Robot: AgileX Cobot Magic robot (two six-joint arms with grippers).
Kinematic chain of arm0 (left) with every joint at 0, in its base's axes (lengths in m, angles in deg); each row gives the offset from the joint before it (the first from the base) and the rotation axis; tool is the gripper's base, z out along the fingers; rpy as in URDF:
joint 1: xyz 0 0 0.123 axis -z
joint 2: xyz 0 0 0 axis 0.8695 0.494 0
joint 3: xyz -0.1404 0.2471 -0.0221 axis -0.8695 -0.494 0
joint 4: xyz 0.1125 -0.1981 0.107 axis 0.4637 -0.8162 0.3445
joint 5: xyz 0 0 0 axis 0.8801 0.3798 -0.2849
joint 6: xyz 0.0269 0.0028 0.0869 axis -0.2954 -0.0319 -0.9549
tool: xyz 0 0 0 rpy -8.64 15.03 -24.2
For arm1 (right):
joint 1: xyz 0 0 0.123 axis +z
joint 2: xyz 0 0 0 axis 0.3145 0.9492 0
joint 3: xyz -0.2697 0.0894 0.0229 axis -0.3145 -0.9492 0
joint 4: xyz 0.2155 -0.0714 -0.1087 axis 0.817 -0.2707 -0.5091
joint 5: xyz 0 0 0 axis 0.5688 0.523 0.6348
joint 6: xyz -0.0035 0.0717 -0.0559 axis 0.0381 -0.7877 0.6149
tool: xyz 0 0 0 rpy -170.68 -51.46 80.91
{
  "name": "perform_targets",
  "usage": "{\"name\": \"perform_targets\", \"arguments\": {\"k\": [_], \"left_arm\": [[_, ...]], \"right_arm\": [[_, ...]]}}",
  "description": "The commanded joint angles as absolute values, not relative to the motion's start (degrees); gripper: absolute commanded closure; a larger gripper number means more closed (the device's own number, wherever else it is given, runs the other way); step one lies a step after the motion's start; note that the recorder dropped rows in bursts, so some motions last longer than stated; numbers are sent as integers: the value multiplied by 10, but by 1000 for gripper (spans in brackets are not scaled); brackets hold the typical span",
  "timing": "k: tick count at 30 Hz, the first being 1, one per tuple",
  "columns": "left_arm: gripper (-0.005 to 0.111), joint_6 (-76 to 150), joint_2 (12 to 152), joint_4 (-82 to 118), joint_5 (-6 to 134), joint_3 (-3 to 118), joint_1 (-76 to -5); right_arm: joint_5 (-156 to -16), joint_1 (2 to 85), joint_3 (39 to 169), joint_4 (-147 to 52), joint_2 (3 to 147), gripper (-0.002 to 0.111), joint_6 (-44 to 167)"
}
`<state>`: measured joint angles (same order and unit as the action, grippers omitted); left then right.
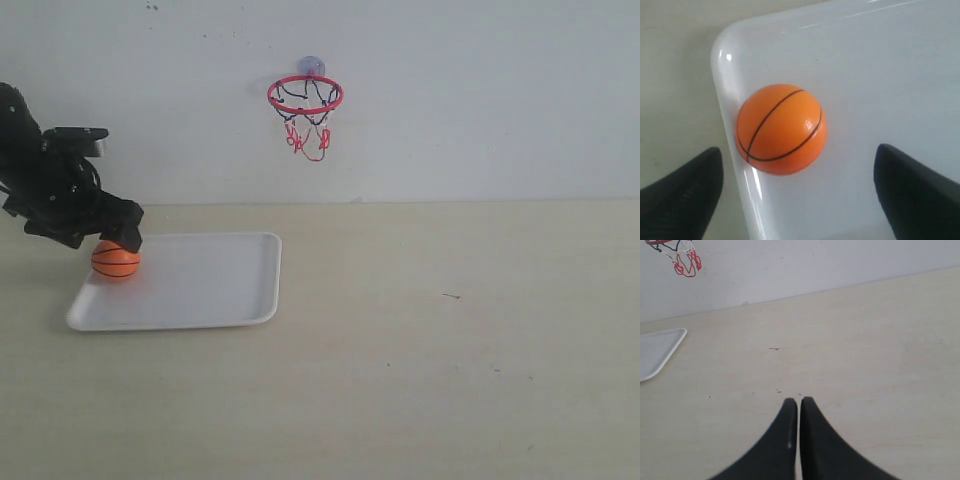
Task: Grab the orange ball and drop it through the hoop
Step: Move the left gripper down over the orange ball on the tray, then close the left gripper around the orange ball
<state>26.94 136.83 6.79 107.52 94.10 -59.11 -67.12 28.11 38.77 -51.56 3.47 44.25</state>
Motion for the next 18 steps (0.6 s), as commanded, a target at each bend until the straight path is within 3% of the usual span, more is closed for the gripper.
{"name": "perform_targets", "arguments": {"k": [1,18], "left_arm": [[29,263,1388,68,1075,963,-591],[29,260,1432,68,1085,974,-591]], "right_arm": [[-677,281,388,-521,32,107,444],[-676,281,388,-521,32,107,444]]}}
